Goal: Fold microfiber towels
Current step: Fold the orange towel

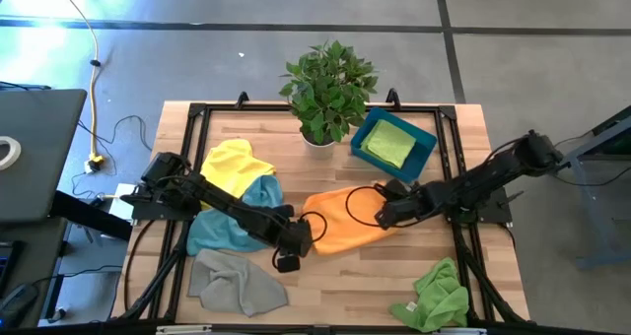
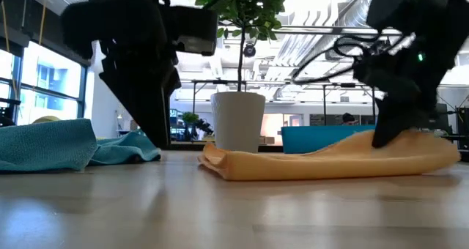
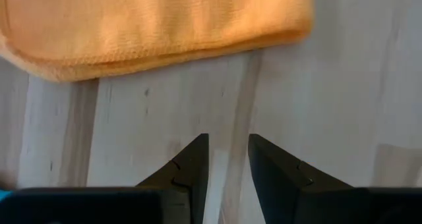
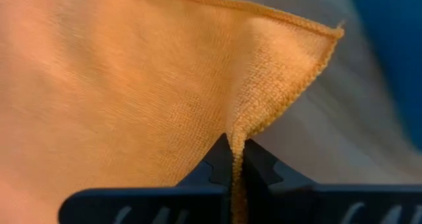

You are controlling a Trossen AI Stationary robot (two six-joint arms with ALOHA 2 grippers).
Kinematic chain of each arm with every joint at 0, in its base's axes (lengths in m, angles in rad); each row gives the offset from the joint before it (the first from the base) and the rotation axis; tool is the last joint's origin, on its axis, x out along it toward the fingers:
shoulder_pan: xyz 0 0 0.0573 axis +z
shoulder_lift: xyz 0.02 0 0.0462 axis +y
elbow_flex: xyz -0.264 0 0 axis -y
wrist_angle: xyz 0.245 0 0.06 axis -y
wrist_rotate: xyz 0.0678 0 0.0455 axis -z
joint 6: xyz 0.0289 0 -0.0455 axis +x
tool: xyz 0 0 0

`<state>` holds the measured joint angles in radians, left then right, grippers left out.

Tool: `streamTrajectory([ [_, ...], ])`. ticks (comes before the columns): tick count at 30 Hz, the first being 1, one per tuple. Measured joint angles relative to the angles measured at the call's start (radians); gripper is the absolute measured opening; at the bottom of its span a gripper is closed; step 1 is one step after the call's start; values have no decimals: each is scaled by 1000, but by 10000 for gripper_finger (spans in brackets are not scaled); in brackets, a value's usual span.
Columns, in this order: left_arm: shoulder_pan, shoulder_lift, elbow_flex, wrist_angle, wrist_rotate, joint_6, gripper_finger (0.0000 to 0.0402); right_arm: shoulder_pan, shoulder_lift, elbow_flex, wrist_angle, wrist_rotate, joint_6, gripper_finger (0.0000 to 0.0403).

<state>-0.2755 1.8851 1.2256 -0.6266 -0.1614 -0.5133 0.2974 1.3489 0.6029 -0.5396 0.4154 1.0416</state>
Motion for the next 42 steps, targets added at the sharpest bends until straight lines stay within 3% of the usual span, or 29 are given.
streamTrajectory([
  [8,-10,-1,37,-90,-27,8,99,-5,61,254,-459,7,3,0],
  [11,-18,-1,60,-160,-30,10,99,-5,93,325,-544,-5,47,0],
  [32,-109,-2,225,-528,-97,27,99,20,505,758,-547,-3,50,0],
  [42,-153,-2,225,-598,-97,27,99,20,561,806,-498,3,84,0],
])
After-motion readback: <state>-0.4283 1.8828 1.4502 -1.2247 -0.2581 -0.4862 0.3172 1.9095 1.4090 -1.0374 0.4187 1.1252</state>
